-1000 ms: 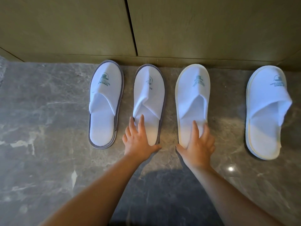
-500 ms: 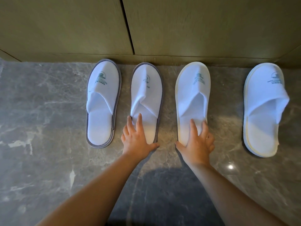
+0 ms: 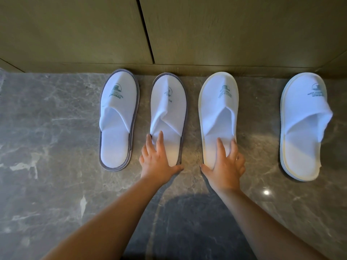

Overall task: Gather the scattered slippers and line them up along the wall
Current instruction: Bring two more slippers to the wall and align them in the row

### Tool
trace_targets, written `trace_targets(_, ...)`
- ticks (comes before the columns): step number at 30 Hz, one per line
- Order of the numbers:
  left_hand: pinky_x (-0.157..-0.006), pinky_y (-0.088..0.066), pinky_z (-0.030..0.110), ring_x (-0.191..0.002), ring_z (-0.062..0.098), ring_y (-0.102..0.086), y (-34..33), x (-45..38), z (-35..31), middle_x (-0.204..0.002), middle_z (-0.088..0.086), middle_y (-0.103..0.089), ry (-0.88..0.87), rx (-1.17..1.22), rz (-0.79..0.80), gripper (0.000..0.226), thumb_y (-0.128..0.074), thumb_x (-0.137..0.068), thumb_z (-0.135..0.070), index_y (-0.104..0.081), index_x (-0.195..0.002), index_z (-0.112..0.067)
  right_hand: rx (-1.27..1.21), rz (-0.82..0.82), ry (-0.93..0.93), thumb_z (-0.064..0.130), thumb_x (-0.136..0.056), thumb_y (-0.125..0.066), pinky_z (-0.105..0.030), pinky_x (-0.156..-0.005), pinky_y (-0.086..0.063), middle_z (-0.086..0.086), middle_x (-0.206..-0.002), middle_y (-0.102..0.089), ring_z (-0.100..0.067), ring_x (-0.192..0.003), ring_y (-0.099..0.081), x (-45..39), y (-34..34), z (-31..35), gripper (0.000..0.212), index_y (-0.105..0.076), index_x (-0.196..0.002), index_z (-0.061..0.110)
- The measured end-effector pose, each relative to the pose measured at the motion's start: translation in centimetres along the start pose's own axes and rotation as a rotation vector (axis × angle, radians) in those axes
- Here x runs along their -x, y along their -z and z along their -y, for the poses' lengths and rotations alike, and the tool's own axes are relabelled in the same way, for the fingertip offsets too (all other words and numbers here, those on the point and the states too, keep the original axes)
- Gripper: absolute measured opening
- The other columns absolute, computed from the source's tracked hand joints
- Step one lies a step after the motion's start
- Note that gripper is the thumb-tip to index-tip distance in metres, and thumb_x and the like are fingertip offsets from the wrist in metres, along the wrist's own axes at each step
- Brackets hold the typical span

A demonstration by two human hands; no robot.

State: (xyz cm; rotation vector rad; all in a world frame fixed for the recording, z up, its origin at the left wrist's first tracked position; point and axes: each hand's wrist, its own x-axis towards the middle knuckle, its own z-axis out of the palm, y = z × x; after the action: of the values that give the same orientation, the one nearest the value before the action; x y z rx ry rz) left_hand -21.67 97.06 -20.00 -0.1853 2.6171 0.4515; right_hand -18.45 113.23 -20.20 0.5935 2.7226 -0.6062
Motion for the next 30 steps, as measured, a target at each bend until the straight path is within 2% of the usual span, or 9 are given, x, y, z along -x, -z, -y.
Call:
trace_targets(3, -0.110, -0.019, 0.054, -0.139, 0.039, -0.007, 0.1, 0.1, -0.1, -0.153, 0.012, 0.005, -0.005, -0.008, 0.001, 0.114, -0.071, -0.058, -0.059, 0.014, -0.131, -0.035, -0.005, -0.002, -0.002, 0.041, -0.072, -0.068, -0.047, -0.104, -0.028, -0.006, -0.153, -0.005, -0.035, -0.129, -0.019, 0.0, 0.0, -0.1, 0.083, -0.019, -0.138, 0.030)
trace_targets(7, -0.113, -0.007, 0.053, -0.141, 0.034, 0.006, 0.5, 0.6, -0.5, -0.153, 0.009, 0.014, -0.047, -0.106, -0.033, 0.116, -0.061, -0.059, -0.069, 0.014, -0.138, -0.026, 0.006, 0.013, 0.017, 0.052, -0.070, -0.065, -0.047, -0.104, -0.027, -0.007, -0.153, -0.006, -0.035, -0.131, -0.020, -0.1, 0.3, 0.1, 0.089, -0.014, -0.140, 0.029)
trace_targets(10, -0.113, 0.001, 0.049, -0.141, 0.031, 0.007, 1.1, 1.0, -1.8, -0.154, 0.006, 0.010, -0.186, -0.092, -0.096, 0.106, -0.057, -0.066, -0.066, 0.008, -0.140, -0.027, 0.021, -0.012, 0.034, 0.060, -0.068, -0.061, -0.048, -0.106, -0.025, -0.009, -0.152, -0.013, -0.033, -0.134, -0.021, -0.5, 1.4, -0.1, 0.092, -0.014, -0.140, 0.026)
trace_targets(12, -0.110, 0.005, 0.044, -0.142, 0.029, 0.004, 1.4, 1.2, -3.5, -0.155, 0.003, 0.005, -0.311, -0.036, -0.100, 0.100, -0.057, -0.068, -0.063, 0.002, -0.141, -0.029, -0.022, -0.082, 0.037, 0.053, -0.070, -0.064, -0.049, -0.107, -0.024, -0.013, -0.149, -0.022, -0.034, -0.134, -0.023, -0.9, 2.8, -0.8, 0.086, -0.023, -0.139, 0.020)
trace_targets(15, -0.110, 0.003, 0.044, -0.142, 0.027, 0.004, 0.8, 1.4, -6.1, -0.155, 0.000, 0.003, -0.483, -0.060, -0.004, 0.095, -0.058, -0.069, -0.061, -0.002, -0.141, -0.032, -0.085, -0.204, -0.010, 0.038, -0.073, -0.068, -0.051, -0.107, -0.022, -0.017, -0.148, -0.028, -0.036, -0.134, -0.025, -1.6, 5.0, -3.2, 0.078, -0.031, -0.136, 0.012)
trace_targets(19, -0.113, 0.006, 0.049, -0.140, 0.030, 0.017, -1.5, 1.5, -8.4, -0.153, 0.000, 0.020, -0.610, -0.263, 0.204, 0.106, -0.060, -0.067, -0.062, 0.015, -0.138, -0.038, -0.014, -0.300, -0.176, 0.031, -0.072, -0.071, -0.051, -0.107, -0.024, -0.019, -0.148, -0.027, -0.037, -0.133, -0.027, -2.1, 7.3, -8.1, 0.081, -0.028, -0.137, 0.011)
trace_targets(23, -0.113, 0.003, 0.053, -0.139, 0.035, 0.018, -2.9, 1.4, -9.1, -0.153, 0.006, 0.019, -0.659, -0.496, 0.213, 0.110, -0.060, -0.067, -0.063, 0.020, -0.137, -0.035, -0.051, -0.314, -0.323, 0.034, -0.061, -0.078, -0.053, -0.103, -0.026, -0.024, -0.144, -0.027, -0.042, -0.130, -0.027, -2.8, 8.6, -12.0, 0.096, -0.025, -0.138, 0.011)
trace_targets(26, -0.114, -0.001, 0.052, -0.140, 0.035, 0.015, -2.9, 1.3, -9.4, -0.153, 0.007, 0.016, -0.650, -0.508, 0.193, 0.105, -0.060, -0.072, -0.057, 0.018, -0.138, -0.034, -0.142, -0.227, -0.406, 0.039, -0.058, -0.080, -0.054, -0.105, -0.026, -0.023, -0.146, -0.020, -0.042, -0.131, -0.024, -3.7, 8.9, -13.2, 0.107, -0.016, -0.140, 0.016)
trace_targets(30, -0.114, -0.006, 0.050, -0.141, 0.034, 0.011, -2.7, 1.1, -10.0, -0.154, 0.009, 0.012, -0.665, -0.510, 0.142, 0.098, -0.057, -0.076, -0.054, 0.013, -0.140, -0.032, -0.183, -0.177, -0.389, 0.035, -0.062, -0.078, -0.051, -0.105, -0.026, -0.022, -0.146, -0.020, -0.041, -0.130, -0.025, -4.5, 8.7, -13.6, 0.105, -0.011, -0.141, 0.017)
